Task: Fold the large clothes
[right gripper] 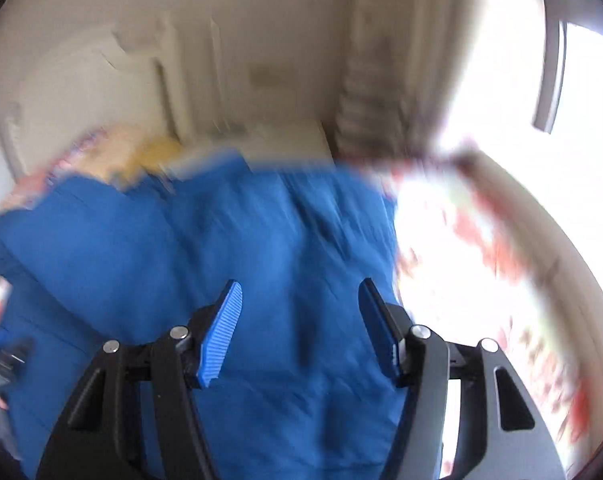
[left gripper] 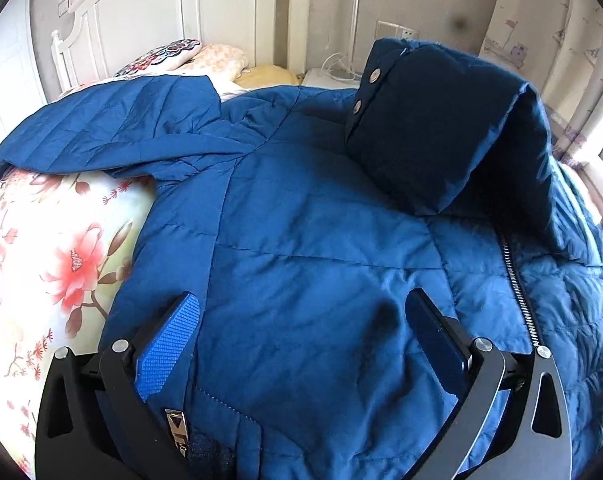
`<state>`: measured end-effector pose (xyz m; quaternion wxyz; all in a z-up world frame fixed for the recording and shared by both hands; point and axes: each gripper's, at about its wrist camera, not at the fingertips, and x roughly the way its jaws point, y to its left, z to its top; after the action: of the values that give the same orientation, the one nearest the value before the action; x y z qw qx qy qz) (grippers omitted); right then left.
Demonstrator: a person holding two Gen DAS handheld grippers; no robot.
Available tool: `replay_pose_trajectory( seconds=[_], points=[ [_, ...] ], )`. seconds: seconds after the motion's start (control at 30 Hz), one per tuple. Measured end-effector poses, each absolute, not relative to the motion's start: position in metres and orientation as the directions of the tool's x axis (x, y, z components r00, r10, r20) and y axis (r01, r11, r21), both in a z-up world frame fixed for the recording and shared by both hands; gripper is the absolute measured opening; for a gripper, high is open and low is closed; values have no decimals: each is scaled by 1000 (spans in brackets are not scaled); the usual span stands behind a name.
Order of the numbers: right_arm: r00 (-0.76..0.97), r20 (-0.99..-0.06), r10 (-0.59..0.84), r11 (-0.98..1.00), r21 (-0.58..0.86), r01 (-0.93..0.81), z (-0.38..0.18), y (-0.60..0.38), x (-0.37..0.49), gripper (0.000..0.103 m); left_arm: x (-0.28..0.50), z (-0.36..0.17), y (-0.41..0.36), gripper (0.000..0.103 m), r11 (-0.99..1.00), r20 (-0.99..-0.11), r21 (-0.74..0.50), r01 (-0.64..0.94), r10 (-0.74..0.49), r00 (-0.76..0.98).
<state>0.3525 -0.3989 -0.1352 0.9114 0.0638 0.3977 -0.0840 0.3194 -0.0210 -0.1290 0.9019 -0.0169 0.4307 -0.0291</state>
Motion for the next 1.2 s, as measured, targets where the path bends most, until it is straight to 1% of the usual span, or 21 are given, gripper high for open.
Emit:
replay_pose_trajectory(
  seconds=[0.07,0.17,0.2,0.37,0.5,0.53,0.57,0.6,0.63,0.67,0.7,0.77,0.87,0.93,0.97,1.0,1.03,1.07,1.1,1.17,1.2],
  points=[
    [667,-739,-93,977,62,205,-140,-402,353,60,318,-126,-21,99,995,-780,-80,59,-100,618],
    [666,-741,-88,980,54,189,-147,-398,353,65,319,-116,-26,99,977,-773,-194,92,-210,599],
    [668,-739,-81,981,60,185,-145,-397,352,67,320,-114,-32,99,978,-772,-186,95,-205,602],
    [678,-734,-48,979,101,178,-143,-401,350,67,340,-105,-88,99,991,-751,-24,134,-106,651],
    [680,-732,-42,978,109,177,-140,-400,354,67,374,-108,-124,99,979,-687,190,77,76,723],
    [681,-731,-39,978,113,177,-140,-401,355,67,380,-107,-127,99,977,-681,201,70,88,727],
    [683,-730,-33,977,120,176,-140,-402,354,67,387,-106,-128,87,973,-667,221,68,100,739],
    [685,-728,-29,977,125,175,-140,-403,354,67,391,-105,-130,72,965,-660,247,82,106,744],
    [688,-726,-23,976,133,174,-140,-404,353,67,394,-105,-131,47,954,-668,276,117,103,737],
    [689,-724,-19,975,139,173,-140,-404,352,67,396,-105,-133,32,936,-692,301,180,85,717],
    [691,-723,-16,974,144,172,-140,-405,352,67,393,-102,-132,29,923,-687,331,197,93,720],
    [695,-719,-8,973,154,170,-139,-406,351,68,380,-92,-129,24,869,-619,451,201,143,772],
    [698,-716,5,972,166,164,-139,-407,351,69,359,-69,-115,24,728,-469,659,188,202,860],
    [701,-713,10,972,172,162,-139,-407,350,69,348,-62,-110,25,627,-413,752,202,210,886],
    [702,-712,11,971,174,161,-138,-407,350,70,342,-63,-108,25,563,-400,795,224,211,892],
    [703,-711,12,971,175,161,-139,-408,349,70,330,-75,-103,26,448,-416,845,294,203,886],
    [703,-711,13,971,176,160,-138,-408,349,70,320,-83,-100,30,382,-422,865,327,200,884],
    [703,-711,14,971,176,159,-138,-408,349,71,309,-96,-92,38,299,-435,881,367,205,877],
    [704,-710,13,972,175,159,-138,-408,349,71,304,-104,-86,46,277,-456,876,395,211,864],
    [704,-710,11,972,172,158,-138,-408,349,72,295,-113,-71,91,289,-507,848,443,203,838],
    [704,-710,11,972,172,158,-138,-408,349,72,293,-112,-60,93,339,-532,824,455,184,826]
  ],
)
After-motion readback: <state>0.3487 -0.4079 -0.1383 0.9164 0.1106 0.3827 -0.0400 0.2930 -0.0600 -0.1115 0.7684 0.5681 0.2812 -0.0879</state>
